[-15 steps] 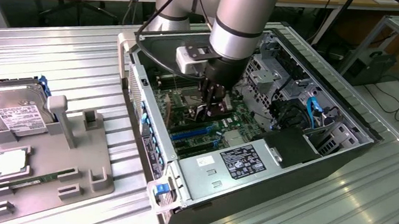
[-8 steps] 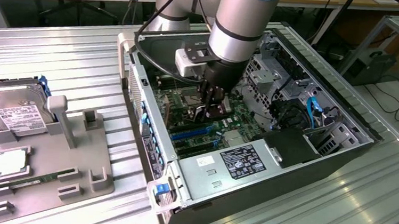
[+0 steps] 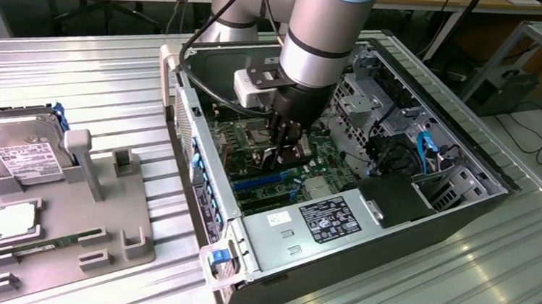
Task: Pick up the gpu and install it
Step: 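Insert the gpu into the slot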
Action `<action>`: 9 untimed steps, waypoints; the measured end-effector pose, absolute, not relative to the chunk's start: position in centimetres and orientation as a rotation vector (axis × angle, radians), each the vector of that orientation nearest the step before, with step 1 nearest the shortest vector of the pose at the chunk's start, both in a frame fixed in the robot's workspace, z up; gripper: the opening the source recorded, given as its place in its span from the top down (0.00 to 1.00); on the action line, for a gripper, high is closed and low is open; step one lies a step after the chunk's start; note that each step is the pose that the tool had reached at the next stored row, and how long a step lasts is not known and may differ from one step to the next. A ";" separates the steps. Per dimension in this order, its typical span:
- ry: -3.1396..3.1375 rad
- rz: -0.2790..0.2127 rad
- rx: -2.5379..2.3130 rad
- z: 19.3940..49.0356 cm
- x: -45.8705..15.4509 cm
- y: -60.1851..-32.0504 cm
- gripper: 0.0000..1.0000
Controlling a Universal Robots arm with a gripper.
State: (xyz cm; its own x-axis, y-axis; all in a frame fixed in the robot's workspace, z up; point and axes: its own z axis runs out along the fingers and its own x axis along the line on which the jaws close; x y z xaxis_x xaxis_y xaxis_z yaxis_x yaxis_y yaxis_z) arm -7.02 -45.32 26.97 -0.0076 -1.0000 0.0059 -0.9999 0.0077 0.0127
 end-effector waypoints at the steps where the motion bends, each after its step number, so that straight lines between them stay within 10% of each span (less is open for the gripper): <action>1: -2.219 -0.004 2.202 26.9 -7.0 -45.3 0.73; 9: -2.221 -0.008 2.204 26.3 -7.3 -45.4 0.73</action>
State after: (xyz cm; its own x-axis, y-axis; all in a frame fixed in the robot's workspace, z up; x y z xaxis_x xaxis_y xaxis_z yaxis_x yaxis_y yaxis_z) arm -7.34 -45.38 26.33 -0.0077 -1.0000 0.0057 -0.9999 0.0078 0.0127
